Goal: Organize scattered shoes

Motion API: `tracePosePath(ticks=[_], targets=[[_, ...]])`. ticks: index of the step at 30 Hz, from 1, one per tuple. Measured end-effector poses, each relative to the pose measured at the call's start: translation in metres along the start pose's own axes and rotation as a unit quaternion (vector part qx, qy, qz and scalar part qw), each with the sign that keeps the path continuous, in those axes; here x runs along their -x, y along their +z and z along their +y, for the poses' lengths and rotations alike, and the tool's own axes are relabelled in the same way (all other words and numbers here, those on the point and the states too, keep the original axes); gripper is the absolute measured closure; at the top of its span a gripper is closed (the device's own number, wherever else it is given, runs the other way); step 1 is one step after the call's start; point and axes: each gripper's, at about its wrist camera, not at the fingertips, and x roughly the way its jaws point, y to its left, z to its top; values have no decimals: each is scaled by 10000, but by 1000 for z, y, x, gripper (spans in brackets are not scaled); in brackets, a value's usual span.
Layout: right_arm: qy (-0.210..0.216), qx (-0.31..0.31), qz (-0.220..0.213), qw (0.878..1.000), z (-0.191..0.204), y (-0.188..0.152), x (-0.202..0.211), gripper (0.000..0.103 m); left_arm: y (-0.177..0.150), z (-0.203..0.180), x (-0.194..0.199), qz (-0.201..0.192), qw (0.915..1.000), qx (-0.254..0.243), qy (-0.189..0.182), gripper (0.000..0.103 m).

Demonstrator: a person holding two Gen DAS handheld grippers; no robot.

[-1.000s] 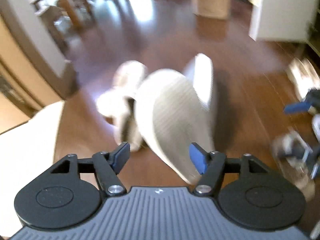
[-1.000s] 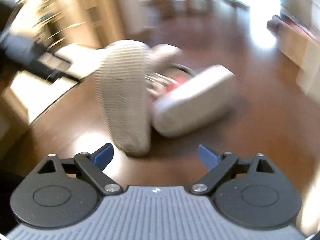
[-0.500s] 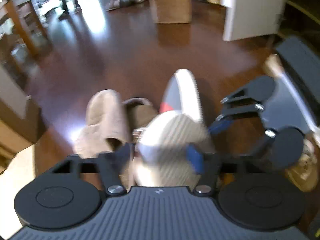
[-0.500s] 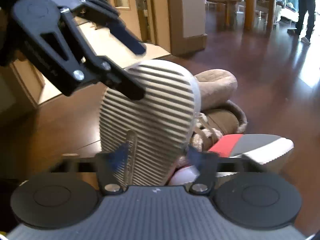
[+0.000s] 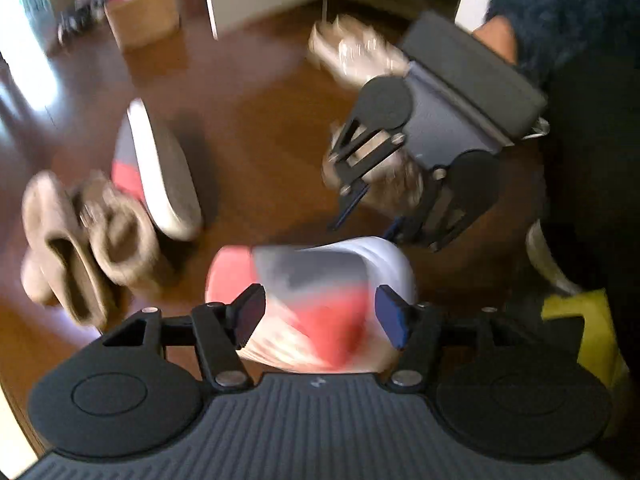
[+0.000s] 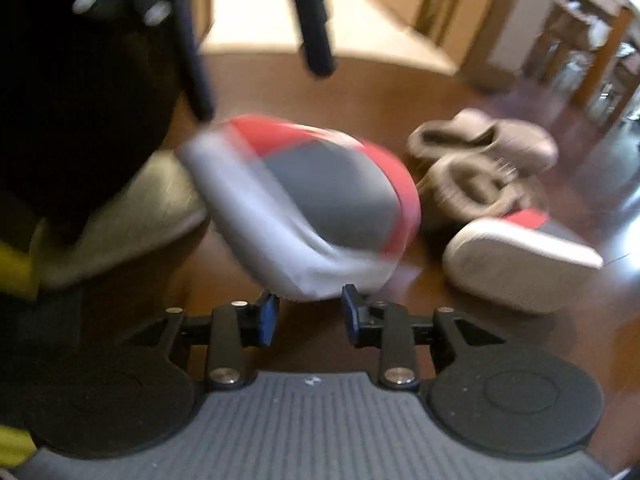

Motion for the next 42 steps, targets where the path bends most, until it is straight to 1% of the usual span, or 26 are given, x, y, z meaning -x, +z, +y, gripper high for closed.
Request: tracePosePath(ticks=[2,3,5,7,8,9,10,11,12,13,14,16,17,20,24,25,27,28,30,31,33,34,36,39,41,42], targets=[[-75,-43,177,9998,5,-2,-9,71,1,6,-9,55,9998,166,100,39],[-136,-136,227,9996,2,-3,-12,70,3,13,-12,66,9992,304,252,39],[-328,-339,290,9985,-7,-4,-14,61,7,27,-20,67,9963,632,575,34],[-544,-587,310,9963,-18,-4,-15,56,10,48,-28,-14,9899,1111,881,31],[-616,-672,304,9954,-22,-5,-16,49,12,63,-35,-84,9828,1489,1088,32],[-726,-828,256,9936,-28,-6,-16,45,12,74,-41,-138,9766,1754,1237,32],[-848,-1009,198,9911,-35,-7,-16,39,12,79,-46,-175,9747,1800,1313,32],[-887,-1107,158,9898,-40,-7,-17,36,15,85,-55,-217,9743,1714,1442,32],[-903,-1261,81,9879,-46,-9,-18,35,19,89,-63,-217,9763,1503,1539,32],[-922,-1392,14,9860,-51,-11,-18,35,23,93,-73,-139,9787,1253,1620,31],[-962,-1460,-9,9846,-56,-13,-20,34,30,97,-91,32,9807,836,1768,31],[-1070,-1547,-13,9821,-66,-17,-25,34,36,105,-113,237,9789,486,1969,31],[-1138,-1592,5,9807,-72,-19,-28,33,41,111,-129,359,9762,300,2118,31],[-1342,-1816,14,9742,-94,-26,-37,32,52,130,-160,500,9703,80,2364,31],[-1541,-2509,-157,9555,-130,-41,-36,32,56,145,-183,566,9676,-144,2456,32],[-1587,-2815,-219,9461,-143,-47,-36,32,57,147,-187,597,9680,-160,2432,34],[-1630,-3439,-347,9241,-166,-58,-35,32,58,155,-197,738,9690,-172,2352,64],[-1629,-3743,-424,9119,-176,-64,-34,32,57,159,-201,785,9704,-123,2281,87],[-1591,-4301,-596,8867,-195,-74,-31,32,50,163,-197,678,9750,0,2114,90],[-1530,-4479,-681,8782,-202,-78,-30,32,45,162,-193,652,9752,-64,2115,92],[-1423,-4660,-831,8693,-211,-81,-28,32,23,162,-183,768,9741,-92,2125,93],[-1386,-4601,-864,8727,-213,-79,-29,33,9,163,-178,834,9733,-47,2139,93],[-1330,-4390,-886,8842,-214,-72,-31,33,-18,170,-166,939,9703,194,2223,91],[-1166,-3880,-820,9106,-208,-55,-35,34,-68,175,-142,1153,9650,497,2302,83],[-1017,-3529,-810,9266,-204,-41,-41,34,-87,168,-123,1045,9661,791,2225,73],[-893,-3225,-816,9388,-201,-27,-46,35,-96,164,-110,886,9655,1073,2203,73]])
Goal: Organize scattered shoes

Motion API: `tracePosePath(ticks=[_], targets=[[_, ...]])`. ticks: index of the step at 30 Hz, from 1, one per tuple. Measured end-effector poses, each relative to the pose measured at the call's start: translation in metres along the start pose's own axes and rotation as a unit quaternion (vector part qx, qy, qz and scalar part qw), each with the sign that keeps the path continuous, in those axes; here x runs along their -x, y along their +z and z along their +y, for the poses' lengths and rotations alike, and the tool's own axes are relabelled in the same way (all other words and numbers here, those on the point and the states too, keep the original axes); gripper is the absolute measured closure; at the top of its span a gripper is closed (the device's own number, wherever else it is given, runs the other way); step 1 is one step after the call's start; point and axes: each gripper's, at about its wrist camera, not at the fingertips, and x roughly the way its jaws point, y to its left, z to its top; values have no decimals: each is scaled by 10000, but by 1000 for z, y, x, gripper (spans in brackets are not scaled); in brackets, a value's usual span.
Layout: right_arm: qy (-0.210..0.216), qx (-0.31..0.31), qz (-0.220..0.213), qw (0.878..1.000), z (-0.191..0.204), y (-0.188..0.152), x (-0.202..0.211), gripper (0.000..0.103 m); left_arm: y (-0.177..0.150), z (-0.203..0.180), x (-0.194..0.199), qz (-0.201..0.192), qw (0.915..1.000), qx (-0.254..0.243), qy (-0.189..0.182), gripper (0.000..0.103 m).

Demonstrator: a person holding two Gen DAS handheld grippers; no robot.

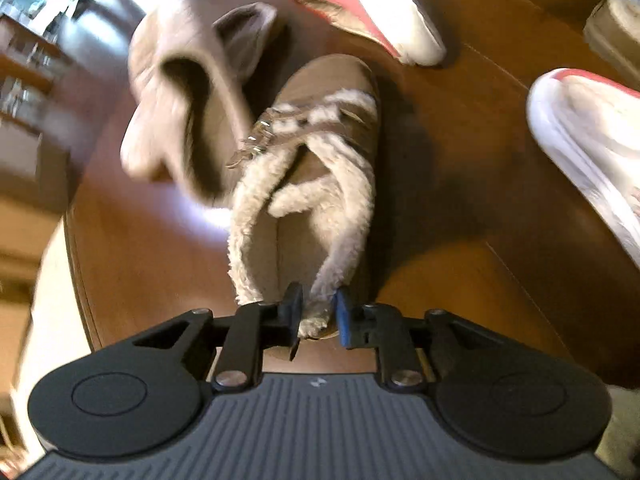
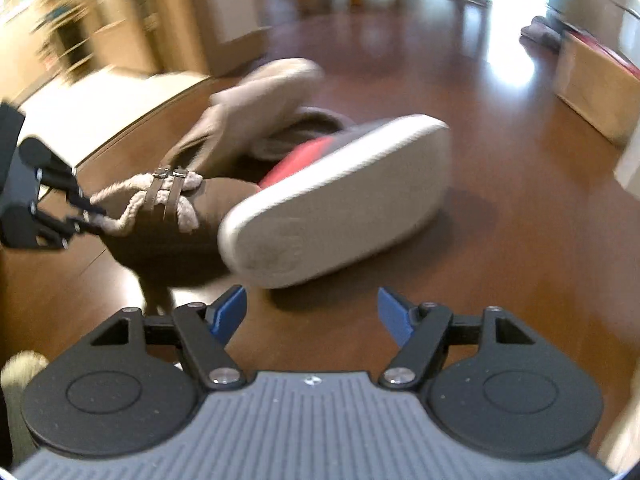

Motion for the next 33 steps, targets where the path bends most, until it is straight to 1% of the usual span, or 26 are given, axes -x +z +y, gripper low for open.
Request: tracePosePath(ticks=[1,2,3,4,5,7,8,9,10,12,13,14,15,16,17,18,19,20,22,23,25,26,27,29,31,33], targets=[[175,394,5,9991,15,10,-7,35,-9,3,10,-37,9994,345,-60,69],[258,586,8,9979,23,16,-11,39,-15,6,18,-42,9975,700,-106,65],[416,957,9,9945,38,28,-20,42,-24,10,29,-75,9928,1184,-150,65],[584,1410,-18,9883,57,41,-31,45,-33,14,38,-117,9857,1671,-186,65],[660,1625,-38,9845,67,48,-36,45,-41,17,46,-146,9774,2099,-211,65],[997,2552,-118,9617,108,72,-62,51,-52,18,60,-204,9636,2659,-183,65],[1079,2914,-122,9504,125,80,-74,51,-54,18,65,-253,9605,2766,-166,62],[1114,3089,-112,9445,135,83,-80,51,-56,17,69,-284,9592,2808,-159,59],[1172,3541,-76,9278,157,90,-99,51,-55,17,70,-283,9613,2734,-168,56],[1116,4051,21,9074,181,96,-124,51,-54,18,70,-257,9657,2584,-83,55],[1030,4406,115,8917,197,98,-143,51,-54,21,69,-238,9648,2619,-23,54],[992,4602,226,8820,205,98,-156,53,-55,24,67,-223,9631,2683,6,54],[969,4748,343,8741,211,97,-166,56,-58,30,64,-206,9598,2801,-11,54],[965,4854,489,8676,215,95,-176,65,-62,34,61,-171,9562,2923,-9,54],[966,4946,644,8613,218,94,-186,63,-67,38,59,-135,9524,3045,-8,54],[991,5003,709,8572,221,92,-195,67,-72,41,58,-106,9495,3136,5,54],[971,5028,668,8563,223,91,-198,79,-77,42,61,-70,9474,3199,58,54],[972,4993,638,8586,224,92,-198,87,-83,45,62,-15,9444,3285,128,54],[970,4665,465,8780,221,94,-191,89,-93,50,65,80,9382,3454,196,54],[952,4590,400,8824,221,93,-191,91,-98,54,68,91,9342,3559,231,54],[755,3789,-43,9223,204,98,-163,92,-97,55,76,-9,9322,3611,252,54],[693,3522,-166,9332,198,100,-153,93,-95,55,81,-66,9325,3601,261,54],[576,2977,-377,9522,183,104,-132,93,-91,53,85,-118,9344,3551,278,54],[367,1859,-673,9796,150,110,-87,96,-77,46,95,-253,9411,3356,314,54],[271,776,-862,9929,116,110,-41,97,-59,37,105,-439,9493,3095,327,54],[148,-80,-1119,9936,87,102,7,97,-37,26,119,-674,9567,2820,245,54]])
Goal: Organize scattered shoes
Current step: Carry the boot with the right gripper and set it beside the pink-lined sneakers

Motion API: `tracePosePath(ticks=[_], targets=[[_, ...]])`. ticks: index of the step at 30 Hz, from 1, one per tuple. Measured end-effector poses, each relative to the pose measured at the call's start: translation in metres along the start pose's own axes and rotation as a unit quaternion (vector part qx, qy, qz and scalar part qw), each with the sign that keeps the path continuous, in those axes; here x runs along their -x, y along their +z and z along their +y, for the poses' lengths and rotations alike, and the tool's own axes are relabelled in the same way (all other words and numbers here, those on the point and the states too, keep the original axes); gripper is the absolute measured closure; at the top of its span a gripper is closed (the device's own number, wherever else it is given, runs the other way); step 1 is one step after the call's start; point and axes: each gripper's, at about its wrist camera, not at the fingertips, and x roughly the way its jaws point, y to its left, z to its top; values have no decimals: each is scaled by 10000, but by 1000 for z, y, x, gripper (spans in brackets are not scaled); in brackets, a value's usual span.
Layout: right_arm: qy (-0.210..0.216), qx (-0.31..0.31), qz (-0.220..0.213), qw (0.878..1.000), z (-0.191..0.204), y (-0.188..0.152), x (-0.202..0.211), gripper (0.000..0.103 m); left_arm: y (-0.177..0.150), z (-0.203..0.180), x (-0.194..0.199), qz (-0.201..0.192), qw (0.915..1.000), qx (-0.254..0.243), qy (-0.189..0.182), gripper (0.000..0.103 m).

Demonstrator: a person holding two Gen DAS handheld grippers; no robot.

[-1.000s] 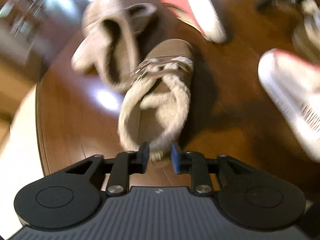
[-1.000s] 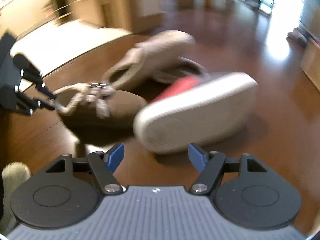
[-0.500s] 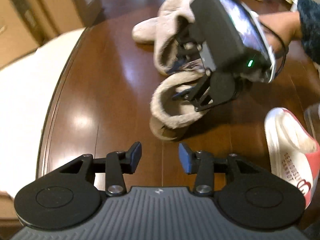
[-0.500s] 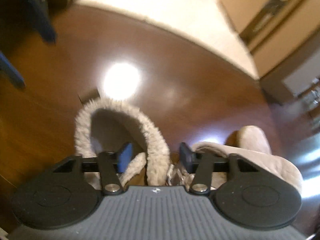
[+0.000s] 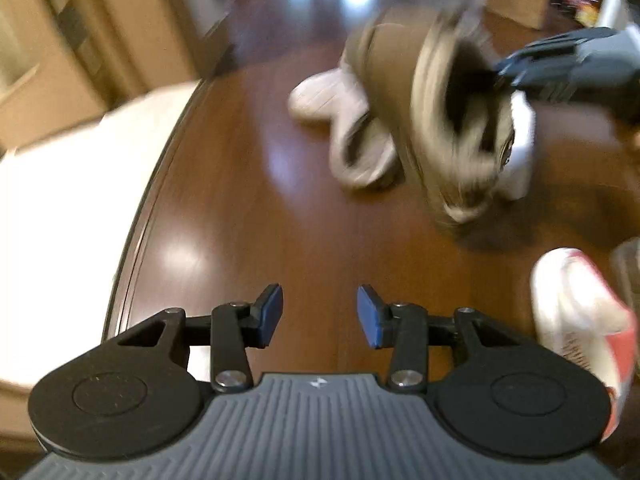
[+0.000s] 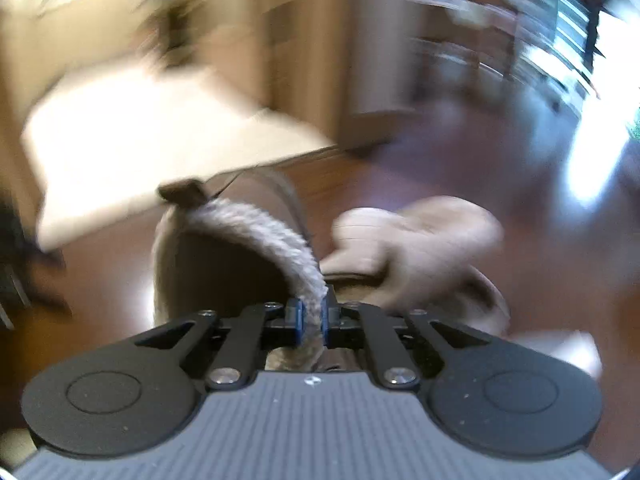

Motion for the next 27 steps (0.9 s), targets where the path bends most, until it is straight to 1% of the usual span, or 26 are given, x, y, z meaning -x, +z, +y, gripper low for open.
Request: tracePosePath(ticks=[1,2,4,5,7,8,9,10,11,12,13,14,16,17,18,19,21,22,23,24,25,27], targets=[[-176,-533,-209,9982,-18,1,37,97,5,-8,5,-67,9999,-98,-66,54],[-273,-793,-316,9960,-28,1,56,97,14,-23,12,-175,9994,-260,-171,53],[-730,-1606,-670,9820,-56,-6,136,96,27,-45,22,-306,9977,-513,-319,51],[-882,-1747,-736,9779,-61,-9,157,96,36,-64,30,-402,9954,-743,-441,51],[-1577,-1997,-740,9642,-76,-30,223,96,47,-92,39,-536,9903,-1113,-643,50],[-1735,-2053,-715,9605,-79,-36,238,95,52,-107,44,-603,9869,-1297,-744,48],[-2058,-2203,-546,9519,-86,-53,267,95,57,-122,48,-667,9829,-1496,-837,46],[-2295,-2319,-351,9446,-92,-68,285,94,61,-137,51,-717,9788,-1694,-898,43],[-2421,-2381,-213,9403,-95,-77,294,94,62,-148,51,-744,9757,-1841,-923,42],[-2623,-2527,37,9313,-101,-96,306,94,64,-166,50,-769,9708,-2068,-946,42],[-2796,-2745,358,9193,-109,-123,317,93,65,-191,48,-781,9634,-2375,-968,42],[-2889,-2951,601,9087,-115,-146,323,93,65,-205,46,-769,9594,-2521,-1004,42],[-2921,-3312,934,8923,-124,-180,325,93,64,-228,40,-694,9533,-2713,-1134,42],[-2881,-3638,1129,8786,-134,-206,320,93,64,-244,34,-595,9494,-2817,-1252,42],[-2825,-3999,1329,8617,-146,-236,314,93,62,-255,28,-515,9469,-2882,-1333,42],[-2787,-4251,1464,8486,-156,-258,307,94,61,-265,22,-440,9444,-2944,-1400,42],[-2710,-4709,1608,8240,-167,-297,290,94,57,-281,11,-286,9400,-3064,-1472,42],[-2708,-4870,1620,8144,-173,-310,284,93,53,-291,6,-189,9373,-3141,-1502,42],[-2746,-4910,1589,8113,-177,-318,282,94,49,-303,-1,-76,9337,-3237,-1529,42],[-2804,-4838,1551,8144,-182,-324,274,94,46,-310,-6,1,9310,-3305,-1551,42],[-2774,-4779,1515,8196,-186,-326,268,92,44,-316,-11,78,9286,-3350,-1591,42],[-2642,-4692,1397,8310,-192,-327,260,85,36,-333,-23,321,9221,-3439,-1743,42]])
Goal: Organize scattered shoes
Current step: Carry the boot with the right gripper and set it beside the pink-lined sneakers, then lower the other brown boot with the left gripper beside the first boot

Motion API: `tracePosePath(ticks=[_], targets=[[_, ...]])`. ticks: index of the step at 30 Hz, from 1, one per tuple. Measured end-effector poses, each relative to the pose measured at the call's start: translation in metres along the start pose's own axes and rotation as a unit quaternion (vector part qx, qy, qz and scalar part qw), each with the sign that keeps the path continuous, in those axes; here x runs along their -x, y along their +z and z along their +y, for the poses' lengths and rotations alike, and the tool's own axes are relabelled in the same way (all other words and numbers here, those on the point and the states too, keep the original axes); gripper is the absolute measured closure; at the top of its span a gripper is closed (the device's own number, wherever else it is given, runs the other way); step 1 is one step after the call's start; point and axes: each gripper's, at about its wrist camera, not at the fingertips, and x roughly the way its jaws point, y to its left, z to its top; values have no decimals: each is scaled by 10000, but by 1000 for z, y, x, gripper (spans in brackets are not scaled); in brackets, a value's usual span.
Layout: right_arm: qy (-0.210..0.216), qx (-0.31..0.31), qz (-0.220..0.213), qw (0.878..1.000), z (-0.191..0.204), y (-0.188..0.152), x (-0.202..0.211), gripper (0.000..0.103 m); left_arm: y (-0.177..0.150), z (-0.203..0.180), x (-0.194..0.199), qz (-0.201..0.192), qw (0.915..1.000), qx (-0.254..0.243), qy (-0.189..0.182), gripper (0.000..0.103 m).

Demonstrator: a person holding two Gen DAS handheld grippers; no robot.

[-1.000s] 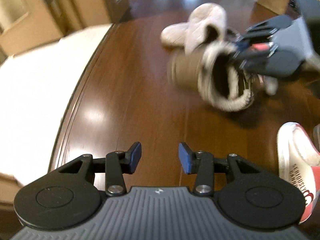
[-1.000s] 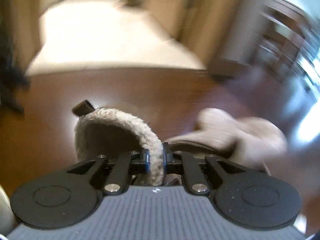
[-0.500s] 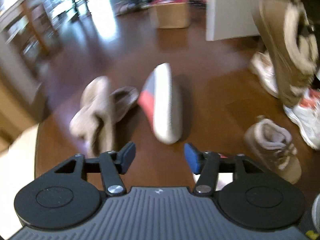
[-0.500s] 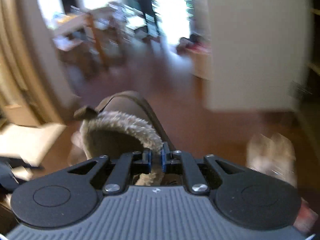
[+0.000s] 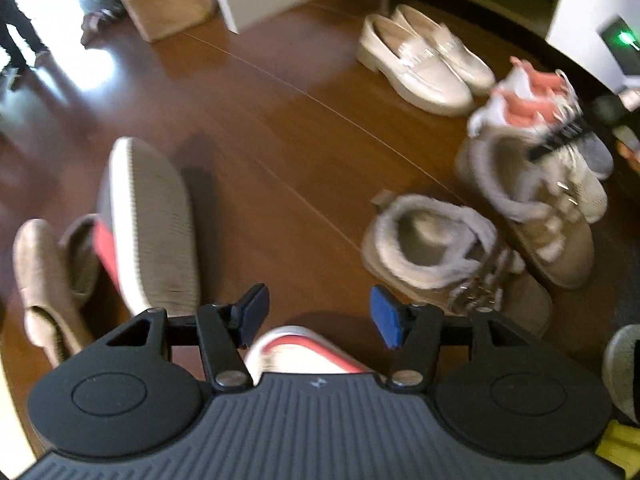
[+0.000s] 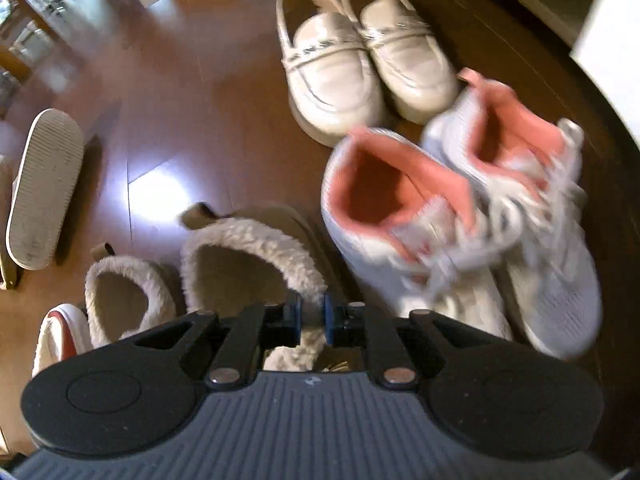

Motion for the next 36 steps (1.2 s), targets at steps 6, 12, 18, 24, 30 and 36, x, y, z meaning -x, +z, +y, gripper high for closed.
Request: tracePosePath(ticks=[6,12,18,24,30,36], targets=[[109,850,-600,9945,4,-38,41,44,11,-9,-40,344,9986,330,-227,42],[-293,1898,-507,9801,9,-109,41,38,28,5,-59,380,9882,1287,-738,40],[-202,2081,-870,9740,11,-123,6,39,38,-7,-78,419,9931,1008,-436,40],[1047,1947,-1379,9655,-35,-127,-10,39,38,-10,-94,571,9939,883,-327,40],[650,1870,-1273,9719,-19,-128,-3,39,43,-19,-108,554,9948,804,-291,43],[291,1832,-1576,9699,20,-150,36,38,53,-34,-113,462,9966,613,-299,51]])
